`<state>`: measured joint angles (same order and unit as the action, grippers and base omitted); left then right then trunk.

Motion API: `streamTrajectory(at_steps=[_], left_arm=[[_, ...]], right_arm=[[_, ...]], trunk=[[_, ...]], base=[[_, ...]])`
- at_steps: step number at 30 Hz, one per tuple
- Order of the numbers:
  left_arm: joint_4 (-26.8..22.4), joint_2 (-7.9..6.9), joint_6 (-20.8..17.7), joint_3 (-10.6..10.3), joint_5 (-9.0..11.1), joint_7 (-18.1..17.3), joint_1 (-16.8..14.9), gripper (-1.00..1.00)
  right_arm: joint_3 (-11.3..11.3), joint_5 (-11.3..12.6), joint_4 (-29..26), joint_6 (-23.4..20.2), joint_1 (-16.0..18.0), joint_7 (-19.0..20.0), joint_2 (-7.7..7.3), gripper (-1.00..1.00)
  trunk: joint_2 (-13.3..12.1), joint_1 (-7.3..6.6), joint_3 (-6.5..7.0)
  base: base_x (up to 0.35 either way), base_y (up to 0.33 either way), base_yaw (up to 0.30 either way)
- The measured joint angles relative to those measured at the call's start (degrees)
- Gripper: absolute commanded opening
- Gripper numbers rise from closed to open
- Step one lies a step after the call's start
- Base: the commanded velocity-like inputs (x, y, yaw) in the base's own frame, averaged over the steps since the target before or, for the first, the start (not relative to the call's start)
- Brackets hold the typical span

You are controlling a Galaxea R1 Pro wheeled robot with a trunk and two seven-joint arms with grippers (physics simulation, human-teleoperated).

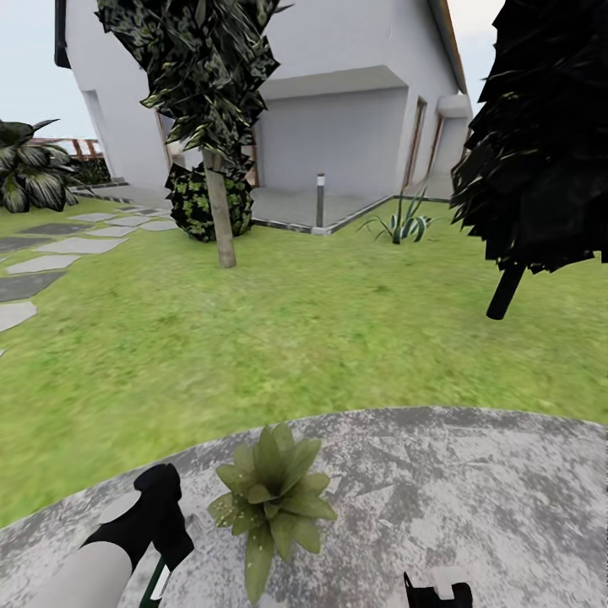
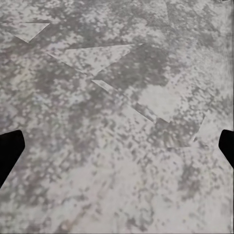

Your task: Pick up the pesticide atomizer in the garden and spray insectifuge to fully cover both potted plants in the garden.

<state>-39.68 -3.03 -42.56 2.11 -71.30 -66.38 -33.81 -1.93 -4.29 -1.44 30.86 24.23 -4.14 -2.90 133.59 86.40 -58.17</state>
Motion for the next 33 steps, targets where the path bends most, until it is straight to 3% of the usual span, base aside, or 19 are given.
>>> streamTrajectory(at_steps=[11, 13, 16, 18, 21, 23, 33], left_arm=[[-0.7, 0.04, -0.1, 0.0, 0.0, -0.1, -0.2, -1.00], [-0.8, 1.06, -0.5, -0.4, -0.4, -0.9, -1.0, -1.00], [-0.9, 1.40, -0.7, -0.7, -0.8, -4.5, -2.9, -1.00], [-0.9, 1.55, -0.8, -0.8, -2.3, -6.8, -5.0, -1.00], [-0.9, 1.75, -0.9, -0.7, -6.8, -7.4, -5.5, -1.00], [-0.9, 1.94, -1.2, -0.7, -8.4, -7.4, -5.5, -1.00], [-0.9, 1.86, -2.0, 0.0, -9.2, -7.2, -5.1, -1.00]], right_arm=[[0.0, 0.0, 0.0, 0.0, 0.0, 0.0, 0.01, 1.00], [0.0, 0.0, -0.1, 0.0, 0.0, 0.0, 0.01, 1.00], [0.0, 0.0, -0.1, 0.0, 0.0, 0.0, 0.00, 1.00], [0.0, 0.0, -0.1, 0.0, 0.0, 0.0, -0.01, 1.00], [-0.1, -0.1, -0.1, 0.0, 0.0, 0.1, -0.09, 1.00], [-0.1, -0.1, -0.1, 0.0, 0.0, 0.2, -0.13, 1.00], [-0.1, -0.1, -0.1, 0.0, 0.0, 0.1, -0.24, 1.00]], trunk=[[0.0, 0.01, 0.00], [0.0, 0.01, 0.00], [0.0, 0.01, 0.00], [0.0, 0.01, 0.00], [0.0, 0.01, 0.00], [0.0, 0.00, 0.00], [0.0, 0.01, 0.00]], base=[[0.142, -0.123, 0.256], [0.000, 0.000, 0.063], [0.000, 0.000, 0.016], [0.000, 0.000, 0.002], [0.012, 0.000, 0.000], [0.124, 0.000, 0.000], [0.130, 0.000, 0.000]])
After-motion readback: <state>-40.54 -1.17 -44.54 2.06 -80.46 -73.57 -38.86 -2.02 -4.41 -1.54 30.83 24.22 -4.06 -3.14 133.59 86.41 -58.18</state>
